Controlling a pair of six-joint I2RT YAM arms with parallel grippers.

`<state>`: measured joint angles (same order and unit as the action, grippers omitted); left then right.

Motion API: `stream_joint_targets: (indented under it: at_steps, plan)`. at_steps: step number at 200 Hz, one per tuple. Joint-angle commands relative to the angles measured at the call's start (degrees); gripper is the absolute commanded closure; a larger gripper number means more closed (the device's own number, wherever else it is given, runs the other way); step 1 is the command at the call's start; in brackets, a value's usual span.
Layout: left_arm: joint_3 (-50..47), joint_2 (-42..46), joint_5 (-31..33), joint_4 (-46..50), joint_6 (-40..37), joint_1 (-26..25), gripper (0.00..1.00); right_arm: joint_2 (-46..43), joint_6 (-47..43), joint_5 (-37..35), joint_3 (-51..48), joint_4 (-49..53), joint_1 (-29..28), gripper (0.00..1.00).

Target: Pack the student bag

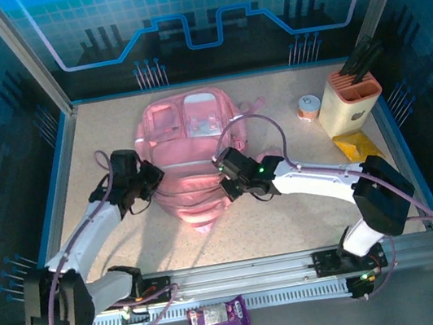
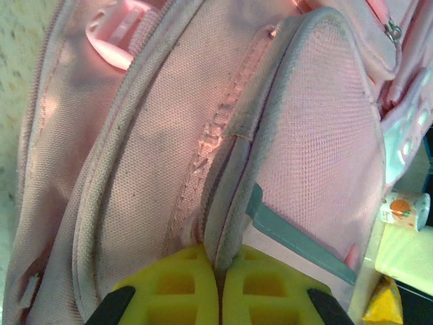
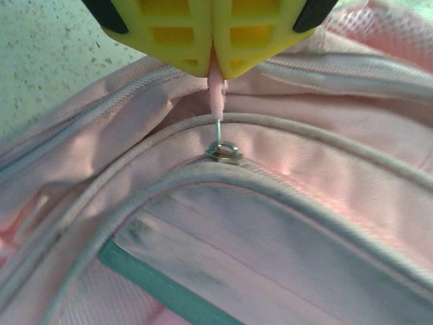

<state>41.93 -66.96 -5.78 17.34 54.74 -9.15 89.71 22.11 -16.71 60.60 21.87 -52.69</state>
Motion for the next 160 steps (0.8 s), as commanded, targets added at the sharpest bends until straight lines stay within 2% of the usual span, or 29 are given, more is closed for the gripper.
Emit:
stream_joint_targets:
  at_steps: [1, 10, 17, 46, 72, 100, 115, 160]
  plan:
    - [3.1, -0.6, 0.4, -2.0, -3.9, 2.6, 0.85, 1.0, -2.8, 1.0, 2.8, 1.8, -2.4, 1.0]
    - [2.2, 0.4, -1.5, -4.1, -2.7, 2.5, 0.65, 1.4, -2.0, 2.2, 3.2, 0.5, -2.9, 1.0]
    - [1.7, 1.3, -2.3, -4.5, -1.7, 2.4, 0.57, 1.7, -1.2, 2.3, 3.2, -0.1, -2.9, 1.0]
    - [-3.2, 7.7, 0.0, -3.6, 8.1, -2.5, 0.38, 2.5, -0.6, 2.8, 3.2, -1.7, -2.7, 1.0]
    - [-10.0, 11.3, 2.1, -11.0, 19.1, -8.5, 0.32, 3.3, -0.8, 2.3, 3.2, -0.9, -2.4, 1.0]
    - [-9.9, 7.7, 6.4, -15.5, 25.5, -15.8, 0.32, 3.3, -0.7, 2.8, 2.2, -2.2, -2.2, 1.0]
    - [-8.1, 3.9, 7.3, -17.4, 26.9, -17.4, 0.37, 3.3, -0.5, 2.9, 2.2, -2.3, -2.2, 1.0]
    - [-4.2, -2.5, 11.1, -16.0, 25.8, -19.3, 0.69, 3.0, 0.0, 0.9, 1.5, -2.7, -1.1, 1.0]
